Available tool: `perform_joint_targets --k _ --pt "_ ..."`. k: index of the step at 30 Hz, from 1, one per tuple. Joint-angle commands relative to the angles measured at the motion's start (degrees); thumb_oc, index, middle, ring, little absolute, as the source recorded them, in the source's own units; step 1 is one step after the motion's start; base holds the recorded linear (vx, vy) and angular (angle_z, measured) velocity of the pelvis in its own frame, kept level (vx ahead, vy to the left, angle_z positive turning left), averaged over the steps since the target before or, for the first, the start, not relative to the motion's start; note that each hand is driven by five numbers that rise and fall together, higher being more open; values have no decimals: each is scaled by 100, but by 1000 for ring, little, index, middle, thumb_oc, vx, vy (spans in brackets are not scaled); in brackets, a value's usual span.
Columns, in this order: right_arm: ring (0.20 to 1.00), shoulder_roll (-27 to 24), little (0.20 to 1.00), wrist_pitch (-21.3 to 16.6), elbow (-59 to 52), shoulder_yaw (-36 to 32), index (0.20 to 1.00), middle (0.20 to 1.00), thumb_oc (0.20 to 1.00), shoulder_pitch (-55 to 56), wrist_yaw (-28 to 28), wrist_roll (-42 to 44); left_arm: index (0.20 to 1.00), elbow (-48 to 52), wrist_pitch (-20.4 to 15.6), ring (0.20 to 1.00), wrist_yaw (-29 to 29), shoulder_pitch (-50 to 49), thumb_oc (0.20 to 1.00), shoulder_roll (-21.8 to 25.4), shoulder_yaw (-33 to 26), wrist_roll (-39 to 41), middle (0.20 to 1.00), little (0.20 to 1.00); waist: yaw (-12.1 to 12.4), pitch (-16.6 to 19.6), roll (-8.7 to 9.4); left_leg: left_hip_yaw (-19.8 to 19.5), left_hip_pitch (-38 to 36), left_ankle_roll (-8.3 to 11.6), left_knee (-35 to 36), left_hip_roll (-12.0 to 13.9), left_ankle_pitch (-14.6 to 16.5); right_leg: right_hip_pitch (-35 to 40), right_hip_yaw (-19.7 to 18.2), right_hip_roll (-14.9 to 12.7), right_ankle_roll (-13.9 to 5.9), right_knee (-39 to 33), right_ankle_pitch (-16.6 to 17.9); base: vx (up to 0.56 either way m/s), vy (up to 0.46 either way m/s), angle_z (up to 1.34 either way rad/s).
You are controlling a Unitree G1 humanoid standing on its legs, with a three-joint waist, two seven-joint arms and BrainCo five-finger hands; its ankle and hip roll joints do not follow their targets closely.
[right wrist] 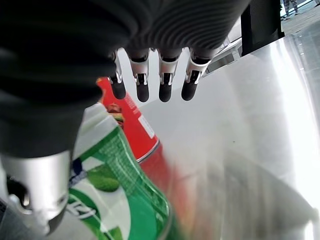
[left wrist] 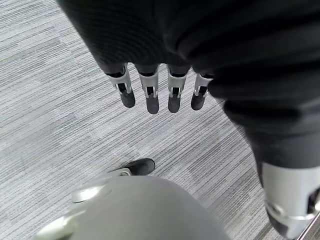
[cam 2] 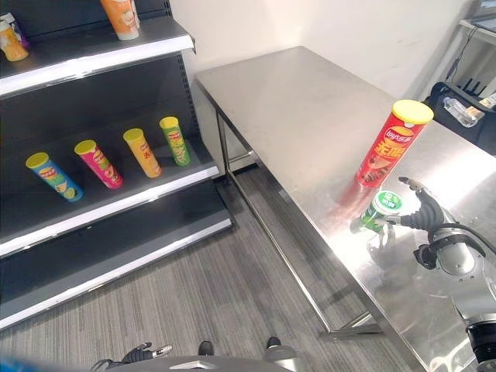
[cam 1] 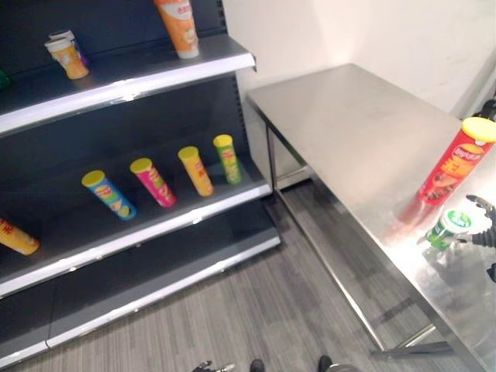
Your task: Put the goods on the table back onto the shelves and tidy them up.
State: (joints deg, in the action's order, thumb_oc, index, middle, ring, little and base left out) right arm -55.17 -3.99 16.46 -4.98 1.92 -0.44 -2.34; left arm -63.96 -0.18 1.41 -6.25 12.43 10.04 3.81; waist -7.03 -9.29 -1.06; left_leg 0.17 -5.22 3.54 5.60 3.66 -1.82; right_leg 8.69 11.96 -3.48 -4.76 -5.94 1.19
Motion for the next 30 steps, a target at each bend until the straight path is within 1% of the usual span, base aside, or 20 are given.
perform_joint_targets --k 1,3,7,10,13,18,21,24,30 --pt "1000 -231 1000 -152 -68 227 1000 1000 1000 -453 -54 42 1000 -206 -64 1000 44 386 1000 177 100 22 1000 1000 266 1 168 326 -151 516 -342 475 376 -46 -207 -30 -164 338 -829 0 0 0" --pt "1000 -294 1000 -176 -85 350 1000 1000 1000 -480 39 26 1000 -214 -81 1000 38 364 1000 188 93 27 1000 1000 286 0 169 326 -155 523 -334 477 372 -39 -190 -32 -168 337 -828 0 0 0" --pt "1000 -266 1000 -238 -203 451 1000 1000 1000 -470 168 156 1000 -232 -95 1000 29 350 1000 175 98 11 1000 1000 300 8 168 335 -186 526 -306 485 375 -24 -176 -33 -169 336 -832 0 0 0" --pt "1000 -278 1000 -260 -187 589 1000 1000 1000 -537 205 59 1000 -217 -94 1000 10 345 1000 173 121 -18 1000 1000 314 20 162 346 -203 522 -298 481 387 -2 -172 -43 -172 332 -834 0 0 0" --pt "1000 -245 1000 -279 -181 637 1000 1000 1000 -604 87 -152 1000 -181 -104 1000 21 329 1000 171 122 -14 1000 1000 317 21 159 354 -217 508 -302 470 409 6 -178 -53 -181 325 -823 0 0 0" --pt "1000 -160 1000 -266 -128 619 1000 1000 1000 -690 -47 -243 1000 -142 -117 1000 55 314 1000 183 125 -1 1000 1000 339 14 155 356 -212 488 -358 460 449 16 -175 -76 -194 318 -819 0 0 0" --pt "1000 -27 1000 -246 -179 480 1000 1000 1000 -681 -305 -403 1000 -148 -107 1000 96 286 1000 162 119 -27 1000 1000 347 14 137 361 -221 483 -343 455 448 22 -175 -73 -194 307 -819 0 0 0" --pt "1000 118 1000 -265 -255 326 1000 1000 1000 -647 -438 -362 1000 -177 -100 1000 123 294 1000 144 107 -51 1000 1000 339 18 130 361 -235 477 -314 453 450 25 -179 -68 -194 302 -822 0 0 0" --pt "1000 367 1000 -245 -284 264 1000 1000 1000 -629 -494 -255 1000 -118 -84 1000 134 259 1000 140 80 -45 1000 1000 371 34 122 366 -261 468 -319 447 472 62 -172 -72 -188 289 -827 0 0 0"
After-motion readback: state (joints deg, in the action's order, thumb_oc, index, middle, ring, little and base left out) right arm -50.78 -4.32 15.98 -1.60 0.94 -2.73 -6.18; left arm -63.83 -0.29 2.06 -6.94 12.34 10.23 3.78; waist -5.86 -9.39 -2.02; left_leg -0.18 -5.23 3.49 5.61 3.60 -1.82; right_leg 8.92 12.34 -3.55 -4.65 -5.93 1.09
